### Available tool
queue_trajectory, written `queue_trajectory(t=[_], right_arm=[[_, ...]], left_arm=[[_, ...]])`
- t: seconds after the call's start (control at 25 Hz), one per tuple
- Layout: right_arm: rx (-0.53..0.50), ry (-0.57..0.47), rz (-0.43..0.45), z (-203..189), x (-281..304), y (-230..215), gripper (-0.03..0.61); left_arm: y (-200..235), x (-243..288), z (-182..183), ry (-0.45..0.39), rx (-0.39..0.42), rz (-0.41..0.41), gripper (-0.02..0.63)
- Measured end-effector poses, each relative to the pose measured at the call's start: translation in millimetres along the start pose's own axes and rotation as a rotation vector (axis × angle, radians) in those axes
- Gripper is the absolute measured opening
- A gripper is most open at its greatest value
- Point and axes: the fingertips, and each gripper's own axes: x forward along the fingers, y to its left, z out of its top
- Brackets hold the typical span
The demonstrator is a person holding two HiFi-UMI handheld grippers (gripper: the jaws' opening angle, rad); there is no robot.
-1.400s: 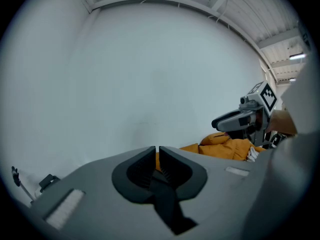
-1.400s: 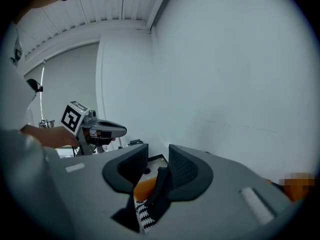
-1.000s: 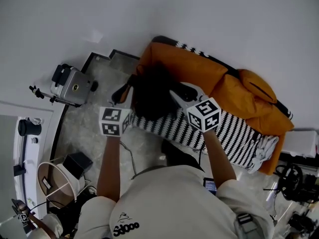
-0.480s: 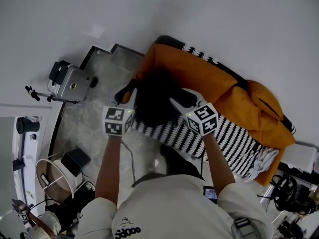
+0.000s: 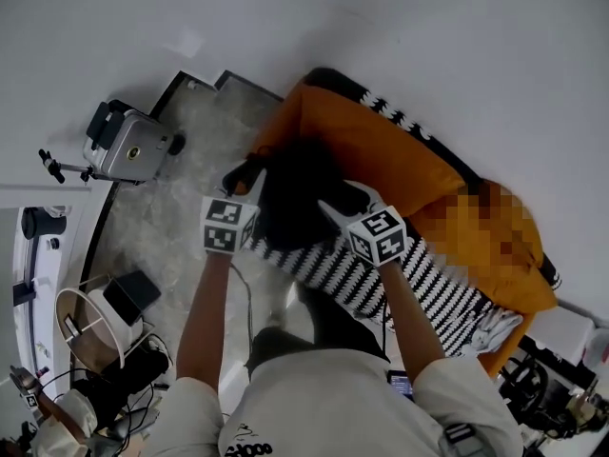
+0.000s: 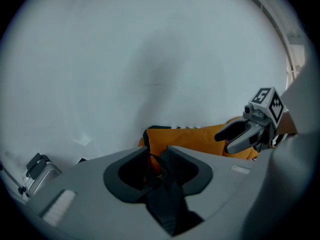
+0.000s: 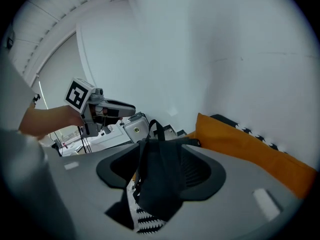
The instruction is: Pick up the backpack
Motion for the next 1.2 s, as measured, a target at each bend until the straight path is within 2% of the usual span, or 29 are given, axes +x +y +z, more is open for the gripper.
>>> queue_trajectory(t=[0.24,0.52,0.68,0.84,1.04,1.2], right_arm=[[0.002,0.030,0.038,-15,31,-14,0.256],[0.045,0.090,0.039,-51,69,-36,0.276],[0.050,0.144,0.035,-75,90,-47,0.305],[0.013,0.203,0.031,-95,109,-55,0.346],[0.000,0.235,0.030,-107,124,-61,0.351],[0.036,0.215,0.044,-104,136,-61,0.350]], left_arm=[[15,29,-19,0.024,-0.046,0.036,0.132],[15,63,-48,0.116,-0.044,0.042,0.140],[24,78,-57,0.133,-0.058,0.067,0.168],[29,91,-63,0.146,-0.077,0.066,0.192],[33,106,-69,0.138,-0.105,0.056,0.193],[38,113,-72,0.153,-0.109,0.055,0.193]])
